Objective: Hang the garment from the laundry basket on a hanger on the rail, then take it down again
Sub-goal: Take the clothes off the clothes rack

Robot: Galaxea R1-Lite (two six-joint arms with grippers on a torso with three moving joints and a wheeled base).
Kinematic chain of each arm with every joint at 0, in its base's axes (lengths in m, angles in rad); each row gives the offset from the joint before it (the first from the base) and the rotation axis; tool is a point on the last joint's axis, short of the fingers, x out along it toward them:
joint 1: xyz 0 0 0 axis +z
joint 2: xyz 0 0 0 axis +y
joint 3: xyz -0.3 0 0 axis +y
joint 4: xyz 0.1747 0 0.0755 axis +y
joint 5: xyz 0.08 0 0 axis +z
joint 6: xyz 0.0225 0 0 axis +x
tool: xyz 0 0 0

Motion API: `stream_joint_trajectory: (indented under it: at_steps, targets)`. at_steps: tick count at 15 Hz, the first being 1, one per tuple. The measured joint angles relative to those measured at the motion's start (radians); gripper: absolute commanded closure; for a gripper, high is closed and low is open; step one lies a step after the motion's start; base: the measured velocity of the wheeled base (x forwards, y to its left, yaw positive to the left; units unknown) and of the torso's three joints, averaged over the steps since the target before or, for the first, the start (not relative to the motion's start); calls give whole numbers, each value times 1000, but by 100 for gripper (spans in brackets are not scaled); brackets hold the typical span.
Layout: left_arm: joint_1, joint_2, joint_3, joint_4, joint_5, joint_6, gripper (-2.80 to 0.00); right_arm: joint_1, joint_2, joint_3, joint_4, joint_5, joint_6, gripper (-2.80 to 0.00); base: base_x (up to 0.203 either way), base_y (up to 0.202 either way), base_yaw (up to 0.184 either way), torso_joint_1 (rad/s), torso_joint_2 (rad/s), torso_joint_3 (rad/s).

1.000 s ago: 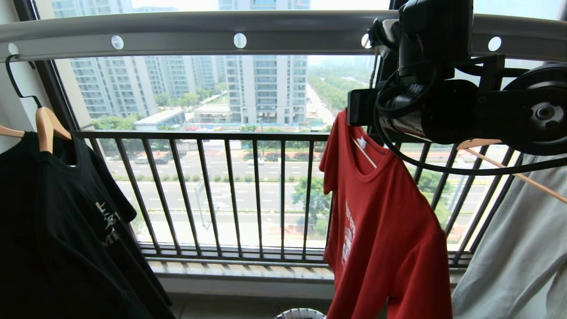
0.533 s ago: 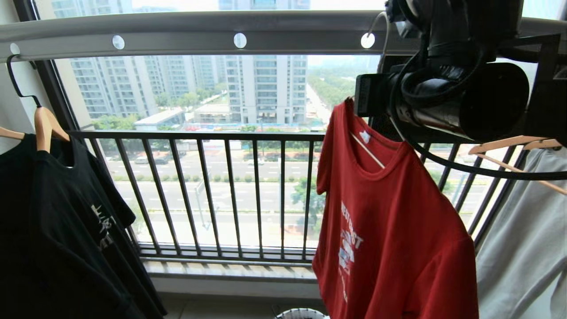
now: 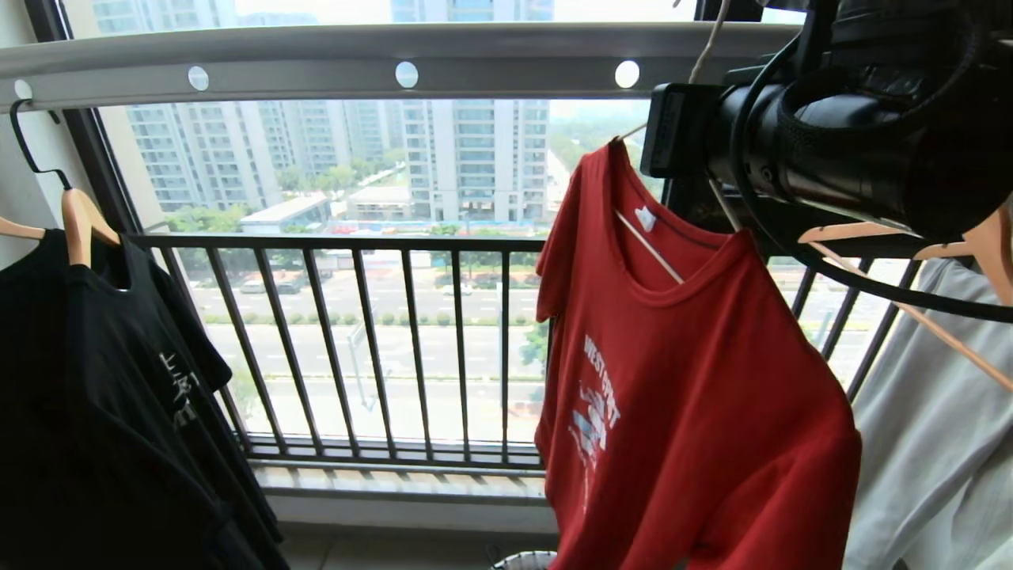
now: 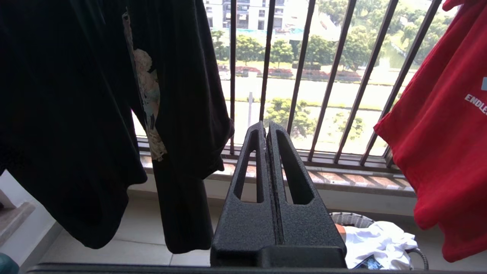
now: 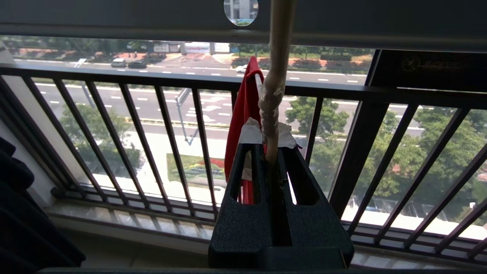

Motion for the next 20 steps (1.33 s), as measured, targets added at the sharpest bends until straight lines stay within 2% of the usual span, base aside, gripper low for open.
stream_joint_trajectory:
  at_steps: [4, 6, 8, 10, 15, 17, 20]
  targets:
    - [0, 0, 0, 0, -1, 0, 0, 15, -98, 156, 1, 49, 5, 0, 0, 0, 0, 0, 0, 0]
    - [0, 0, 0, 0, 0, 0, 0, 17, -160, 266, 2, 104, 4, 0, 0, 0, 0, 0, 0, 0]
    - [0, 0, 0, 0, 0, 0, 0, 17, -234, 380, 4, 246, 1, 0, 0, 0, 0, 0, 0, 0]
    - [0, 0, 0, 0, -1, 0, 0, -3, -282, 439, 2, 399, -3, 0, 0, 0, 0, 0, 0, 0]
    - [0, 0, 0, 0, -1, 0, 0, -159, -268, 485, -53, 686, -31, 0, 0, 0, 0, 0, 0, 0]
    - [0, 0, 0, 0, 0, 0, 0, -196, -251, 524, -91, 759, -34, 0, 0, 0, 0, 0, 0, 0]
    - [0, 0, 0, 0, 0, 0, 0, -214, -208, 544, -231, 781, -60, 0, 0, 0, 0, 0, 0, 0]
